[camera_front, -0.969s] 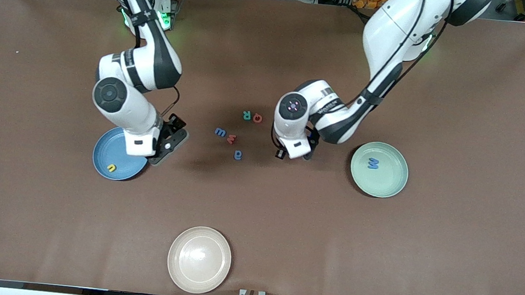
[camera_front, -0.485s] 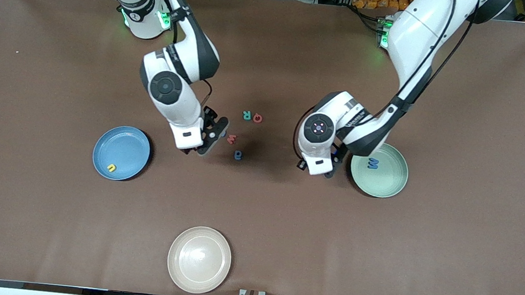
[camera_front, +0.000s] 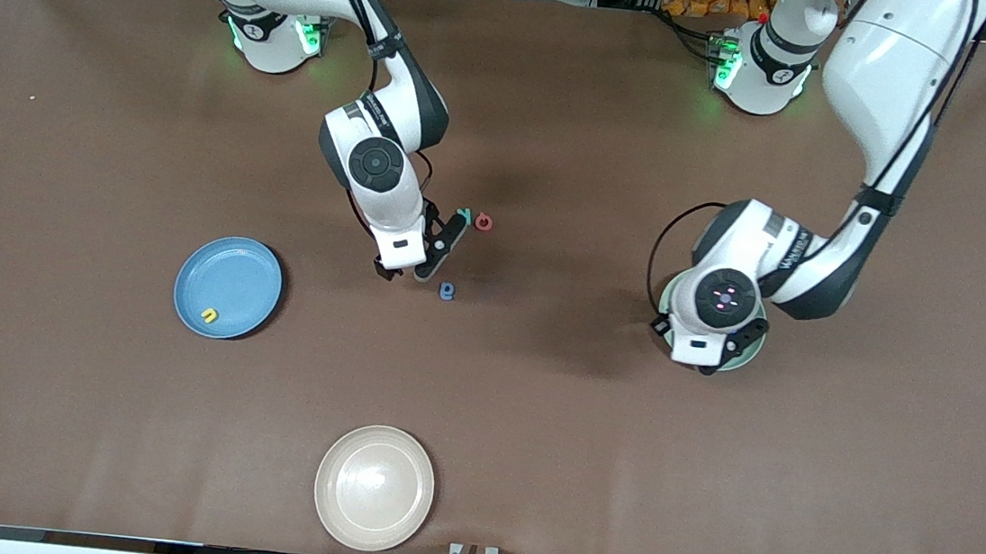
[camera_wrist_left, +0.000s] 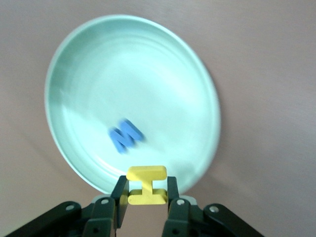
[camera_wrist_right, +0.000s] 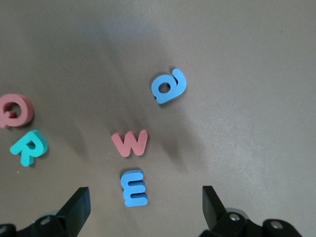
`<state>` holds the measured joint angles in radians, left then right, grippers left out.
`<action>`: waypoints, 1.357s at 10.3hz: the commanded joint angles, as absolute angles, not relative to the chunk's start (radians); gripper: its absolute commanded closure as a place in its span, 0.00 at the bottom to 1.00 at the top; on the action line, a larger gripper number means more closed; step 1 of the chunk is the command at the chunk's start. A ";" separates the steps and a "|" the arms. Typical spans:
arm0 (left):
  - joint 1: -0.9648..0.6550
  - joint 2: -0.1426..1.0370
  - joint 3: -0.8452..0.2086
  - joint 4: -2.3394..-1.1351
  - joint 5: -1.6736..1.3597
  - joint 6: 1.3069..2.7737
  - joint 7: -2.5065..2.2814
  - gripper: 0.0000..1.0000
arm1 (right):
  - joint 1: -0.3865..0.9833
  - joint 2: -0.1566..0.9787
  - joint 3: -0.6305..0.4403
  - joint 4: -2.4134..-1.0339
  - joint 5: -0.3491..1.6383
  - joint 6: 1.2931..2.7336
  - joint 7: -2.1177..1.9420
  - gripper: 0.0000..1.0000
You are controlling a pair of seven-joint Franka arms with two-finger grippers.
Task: Sort upper and lower case letters into plates
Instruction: 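Release the H in the green plate while the right gripper grasps the E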
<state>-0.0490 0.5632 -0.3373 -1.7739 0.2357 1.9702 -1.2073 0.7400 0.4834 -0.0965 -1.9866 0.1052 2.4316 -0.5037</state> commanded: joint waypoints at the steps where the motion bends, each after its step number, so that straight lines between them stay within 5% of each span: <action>1: -0.008 0.525 -0.347 -1.880 0.250 2.046 -1.177 1.00 | 0.750 0.468 -0.104 -2.090 0.060 2.558 -0.488 0.00; 2: 0.015 0.525 -0.363 -1.893 0.250 2.065 -1.175 1.00 | 0.752 0.480 -0.104 -2.103 0.058 2.592 -0.488 0.00; 3: 0.020 0.526 -0.373 -1.888 0.238 2.066 -1.177 0.31 | 0.770 0.495 -0.106 -2.106 0.058 2.615 -0.483 0.00; 4: 0.021 0.525 -0.373 -1.885 0.224 2.066 -1.177 0.00 | 0.778 0.505 -0.104 -2.124 0.058 2.664 -0.466 0.00; 9: 0.017 0.525 -0.376 -1.858 0.137 2.066 -1.180 0.00 | 0.782 0.528 -0.106 -2.129 0.058 2.700 -0.454 0.00; 10: 0.018 0.525 -0.388 -1.856 0.135 2.066 -1.183 0.00 | 0.779 0.526 -0.106 -2.129 0.058 2.700 -0.454 0.22; 11: 0.017 0.528 -0.391 -1.855 0.132 2.068 -1.190 0.00 | 0.775 0.523 -0.106 -2.131 0.058 2.700 -0.453 0.99; 14: 0.000 0.535 -0.396 -1.833 0.074 2.079 -1.196 0.00 | 0.770 0.517 -0.107 -2.132 0.058 2.695 -0.451 1.00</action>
